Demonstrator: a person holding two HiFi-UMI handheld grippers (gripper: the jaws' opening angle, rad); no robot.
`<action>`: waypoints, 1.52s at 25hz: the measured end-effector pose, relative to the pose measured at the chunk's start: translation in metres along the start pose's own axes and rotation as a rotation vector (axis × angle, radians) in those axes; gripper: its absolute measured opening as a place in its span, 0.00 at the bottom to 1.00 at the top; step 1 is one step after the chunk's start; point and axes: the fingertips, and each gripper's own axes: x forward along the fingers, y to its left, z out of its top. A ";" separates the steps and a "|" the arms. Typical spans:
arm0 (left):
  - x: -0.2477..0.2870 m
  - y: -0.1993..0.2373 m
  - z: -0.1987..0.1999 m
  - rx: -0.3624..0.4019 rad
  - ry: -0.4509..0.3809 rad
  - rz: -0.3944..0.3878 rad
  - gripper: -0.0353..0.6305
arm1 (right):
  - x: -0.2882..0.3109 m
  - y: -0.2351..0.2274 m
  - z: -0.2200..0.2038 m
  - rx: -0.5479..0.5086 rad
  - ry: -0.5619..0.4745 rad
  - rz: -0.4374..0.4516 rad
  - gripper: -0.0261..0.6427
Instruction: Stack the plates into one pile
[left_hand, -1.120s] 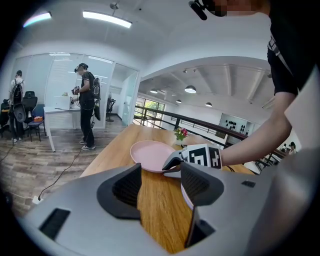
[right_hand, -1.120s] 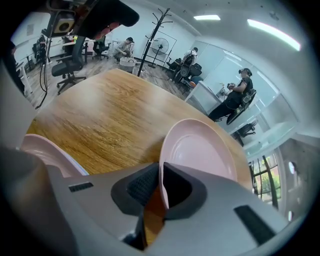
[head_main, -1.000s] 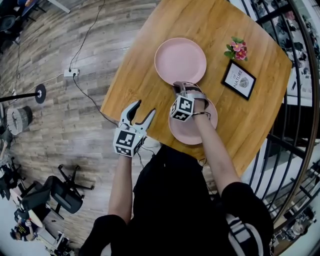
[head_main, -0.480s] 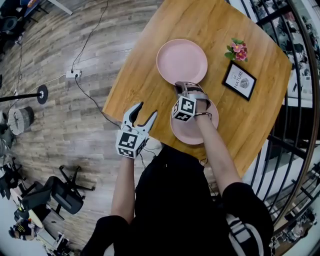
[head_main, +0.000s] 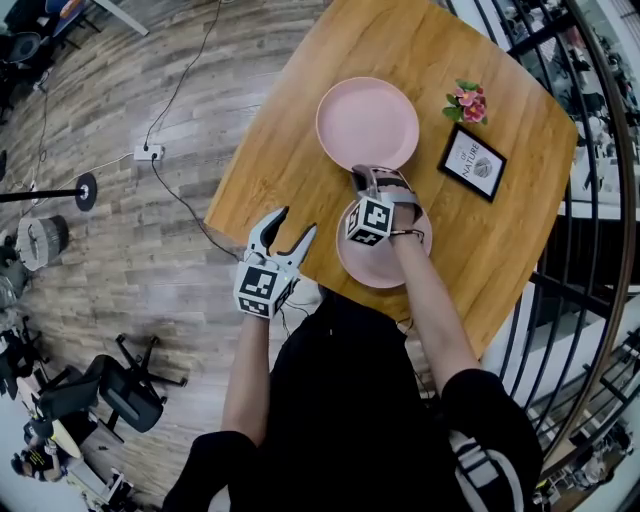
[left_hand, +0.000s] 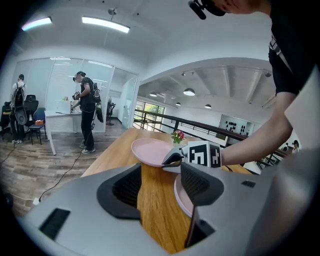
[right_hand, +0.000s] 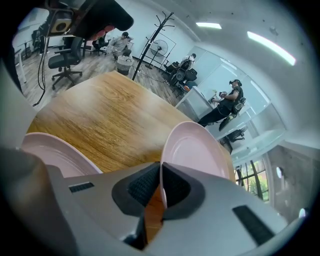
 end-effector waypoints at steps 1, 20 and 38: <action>-0.001 -0.002 0.000 0.004 0.001 -0.002 0.44 | -0.003 -0.001 0.000 0.005 -0.001 -0.009 0.07; -0.040 -0.047 -0.016 0.024 -0.015 -0.017 0.44 | -0.055 0.018 -0.019 0.010 0.013 -0.081 0.07; -0.073 -0.081 -0.032 0.049 -0.031 -0.045 0.44 | -0.095 0.074 -0.035 0.014 0.049 -0.086 0.07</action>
